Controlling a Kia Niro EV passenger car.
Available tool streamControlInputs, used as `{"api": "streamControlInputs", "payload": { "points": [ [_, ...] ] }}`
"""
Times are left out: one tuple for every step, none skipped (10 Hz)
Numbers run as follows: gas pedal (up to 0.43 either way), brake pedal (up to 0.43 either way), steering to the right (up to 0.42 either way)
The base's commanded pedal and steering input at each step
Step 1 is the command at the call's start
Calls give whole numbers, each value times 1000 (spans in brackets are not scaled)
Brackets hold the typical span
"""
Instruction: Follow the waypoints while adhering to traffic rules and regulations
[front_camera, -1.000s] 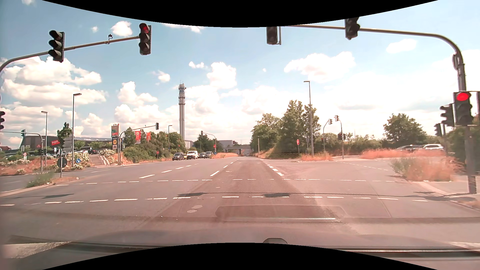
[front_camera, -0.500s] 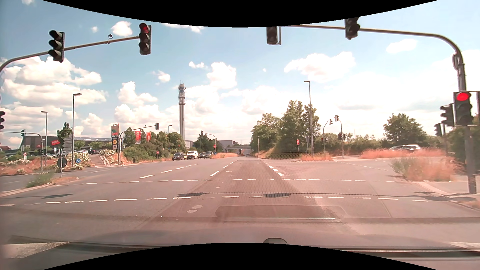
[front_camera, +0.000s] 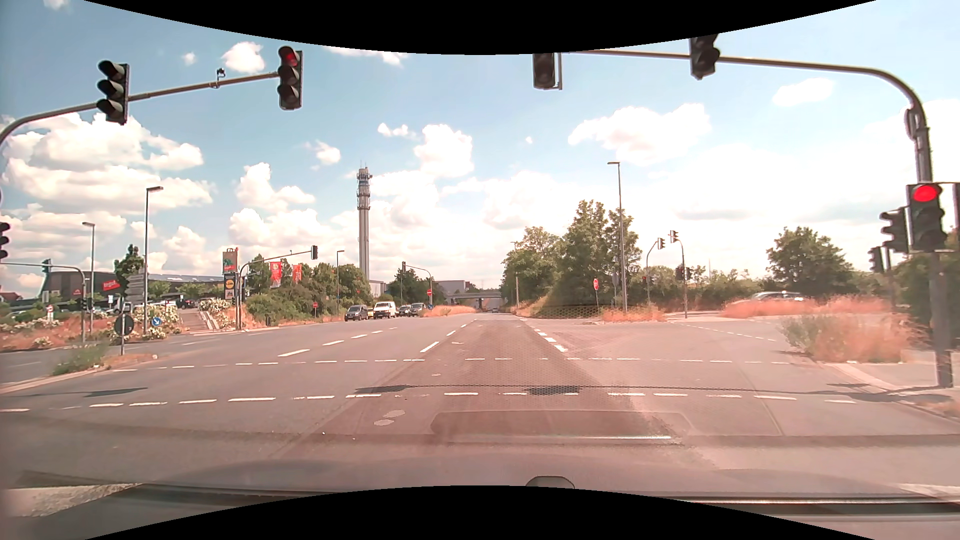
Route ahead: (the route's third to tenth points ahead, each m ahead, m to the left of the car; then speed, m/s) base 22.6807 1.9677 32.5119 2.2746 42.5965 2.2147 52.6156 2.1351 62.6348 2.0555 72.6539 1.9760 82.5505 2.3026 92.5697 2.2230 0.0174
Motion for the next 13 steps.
{"api": "streamControlInputs", "payload": {
  "points": [
    [0, 177, -2],
    [0, 177, -3],
    [0, 177, -2],
    [0, 177, -3],
    [0, 177, -3],
    [0, 177, -3],
    [0, 177, -2],
    [0, 177, -3],
    [0, 177, -2],
    [0, 177, -3],
    [0, 177, -2],
    [0, 177, -3],
    [0, 177, -2]
  ]
}}
